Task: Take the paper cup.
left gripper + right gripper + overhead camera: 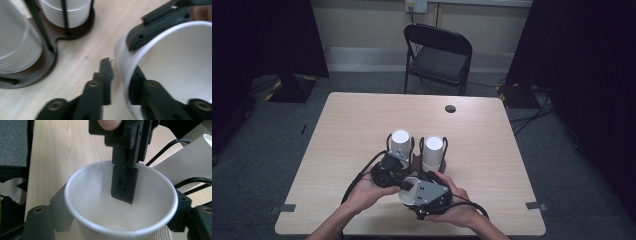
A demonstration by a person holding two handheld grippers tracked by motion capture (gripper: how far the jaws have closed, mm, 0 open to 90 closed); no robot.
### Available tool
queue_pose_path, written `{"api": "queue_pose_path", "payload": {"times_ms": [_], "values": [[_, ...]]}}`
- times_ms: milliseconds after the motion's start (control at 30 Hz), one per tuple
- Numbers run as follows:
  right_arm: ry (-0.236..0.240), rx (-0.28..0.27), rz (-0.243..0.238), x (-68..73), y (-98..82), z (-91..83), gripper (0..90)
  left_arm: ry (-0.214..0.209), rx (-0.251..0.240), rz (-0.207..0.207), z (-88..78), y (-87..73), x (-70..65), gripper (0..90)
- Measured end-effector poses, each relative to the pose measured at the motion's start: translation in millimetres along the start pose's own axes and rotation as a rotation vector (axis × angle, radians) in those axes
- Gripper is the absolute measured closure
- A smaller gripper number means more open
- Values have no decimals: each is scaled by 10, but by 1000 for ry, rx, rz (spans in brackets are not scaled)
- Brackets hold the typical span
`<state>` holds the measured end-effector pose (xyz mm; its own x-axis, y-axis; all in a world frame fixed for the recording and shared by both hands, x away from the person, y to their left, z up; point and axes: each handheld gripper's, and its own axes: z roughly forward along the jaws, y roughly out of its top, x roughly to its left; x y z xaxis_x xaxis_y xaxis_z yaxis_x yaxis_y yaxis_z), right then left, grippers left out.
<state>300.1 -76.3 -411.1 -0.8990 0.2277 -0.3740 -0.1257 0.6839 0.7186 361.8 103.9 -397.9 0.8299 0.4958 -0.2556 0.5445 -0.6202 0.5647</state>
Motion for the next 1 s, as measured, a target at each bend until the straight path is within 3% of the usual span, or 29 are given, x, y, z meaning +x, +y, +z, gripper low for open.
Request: {"api": "queue_pose_path", "payload": {"times_ms": [200,367,567,767,900,1000], "values": [[-14,5,16,-27,-31,-12,251,33,-43,3,-56,-32,-41,711],[-15,5,43,-58,-80,-30,254,24,-87,-11,-72,-74,-28,675],[-20,13,52,-67,-96,-25,256,73,-120,-25,-109,-132,-38,562],[-19,3,65,-74,-94,-34,255,98,-178,-31,-163,-183,-79,530],[-32,-1,83,-96,-113,-52,253,116,-197,-30,-231,-218,-128,463],[-32,-1,92,-105,-126,-64,253,153,-210,-32,-270,-243,-173,430]]}}
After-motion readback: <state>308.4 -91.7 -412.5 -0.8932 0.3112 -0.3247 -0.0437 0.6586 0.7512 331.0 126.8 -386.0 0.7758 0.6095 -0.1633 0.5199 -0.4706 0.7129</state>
